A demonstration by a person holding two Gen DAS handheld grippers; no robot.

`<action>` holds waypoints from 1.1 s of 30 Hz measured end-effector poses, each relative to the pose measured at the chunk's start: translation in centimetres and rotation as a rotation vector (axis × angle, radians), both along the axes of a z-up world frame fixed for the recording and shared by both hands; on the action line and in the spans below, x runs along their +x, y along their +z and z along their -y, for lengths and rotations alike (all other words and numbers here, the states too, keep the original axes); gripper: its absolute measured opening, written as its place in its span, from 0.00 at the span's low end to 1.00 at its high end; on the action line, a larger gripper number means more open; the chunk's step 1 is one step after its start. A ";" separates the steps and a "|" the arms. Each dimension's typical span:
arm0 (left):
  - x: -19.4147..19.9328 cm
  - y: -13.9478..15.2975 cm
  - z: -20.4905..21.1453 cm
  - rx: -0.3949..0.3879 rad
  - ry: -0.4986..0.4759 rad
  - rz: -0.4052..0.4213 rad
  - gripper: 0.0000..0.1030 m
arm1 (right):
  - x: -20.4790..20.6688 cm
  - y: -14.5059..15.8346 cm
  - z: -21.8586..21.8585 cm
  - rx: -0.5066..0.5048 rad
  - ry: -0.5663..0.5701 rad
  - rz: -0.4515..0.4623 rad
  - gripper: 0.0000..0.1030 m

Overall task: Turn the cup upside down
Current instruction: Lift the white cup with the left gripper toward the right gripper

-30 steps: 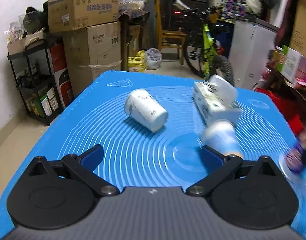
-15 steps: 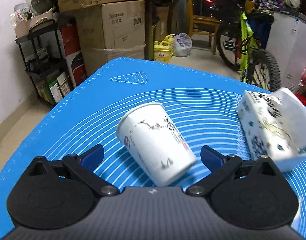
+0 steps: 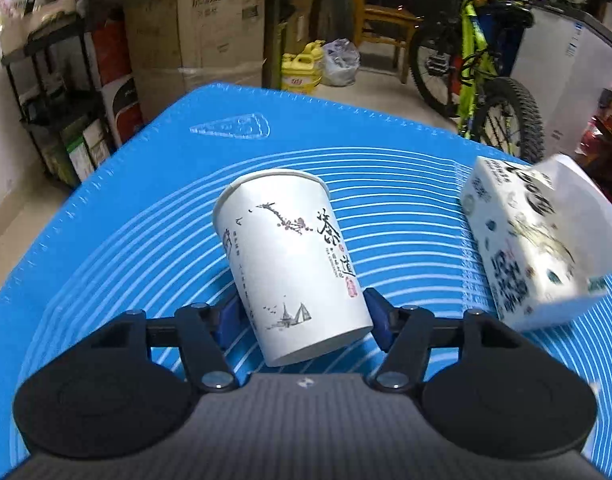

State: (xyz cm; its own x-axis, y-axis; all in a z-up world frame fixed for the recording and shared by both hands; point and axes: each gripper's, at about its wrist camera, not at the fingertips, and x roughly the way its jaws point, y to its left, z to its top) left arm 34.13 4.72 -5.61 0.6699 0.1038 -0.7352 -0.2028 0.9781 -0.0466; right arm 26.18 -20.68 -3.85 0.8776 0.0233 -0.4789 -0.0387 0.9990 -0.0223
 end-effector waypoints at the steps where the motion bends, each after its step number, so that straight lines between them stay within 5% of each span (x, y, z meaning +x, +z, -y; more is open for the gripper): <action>1: -0.8 0.4 0.0 0.011 -0.014 0.008 0.62 | -0.3 0.2 0.0 -0.001 0.003 0.000 0.98; 10: -12.0 4.4 1.9 0.030 -0.195 0.063 0.62 | -4.9 1.8 0.1 -0.036 0.044 -0.024 0.98; 18: -20.5 2.7 5.3 0.027 -0.309 0.062 0.62 | -10.6 1.7 1.6 -0.091 0.059 -0.096 0.98; 31: -22.0 -1.1 8.7 0.037 -0.386 -0.015 0.64 | -13.3 0.3 2.4 -0.187 0.096 -0.187 0.98; 33: -22.1 -1.3 8.7 0.051 -0.383 -0.014 0.75 | -13.2 0.1 2.5 -0.189 0.102 -0.195 0.98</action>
